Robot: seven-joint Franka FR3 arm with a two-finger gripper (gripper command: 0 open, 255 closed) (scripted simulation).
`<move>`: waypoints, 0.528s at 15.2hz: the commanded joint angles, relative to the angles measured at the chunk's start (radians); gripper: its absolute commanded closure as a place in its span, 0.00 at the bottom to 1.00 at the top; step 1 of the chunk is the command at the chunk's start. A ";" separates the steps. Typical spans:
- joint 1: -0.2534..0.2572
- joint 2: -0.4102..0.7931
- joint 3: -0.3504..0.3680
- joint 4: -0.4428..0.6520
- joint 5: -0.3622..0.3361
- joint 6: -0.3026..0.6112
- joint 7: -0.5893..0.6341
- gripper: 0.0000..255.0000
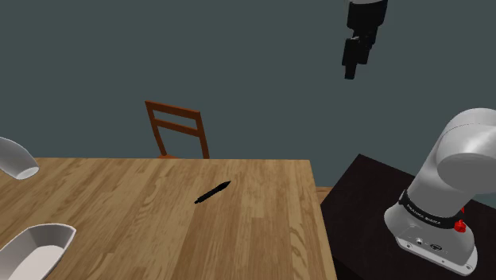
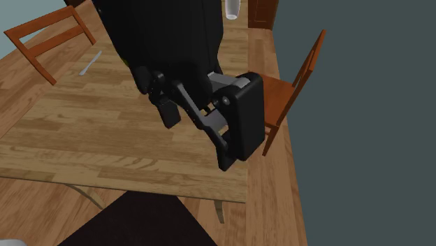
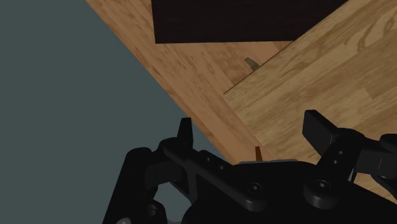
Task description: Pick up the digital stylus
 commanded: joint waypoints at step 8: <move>0.057 0.207 -0.023 -0.007 -0.001 0.209 -0.130 0.00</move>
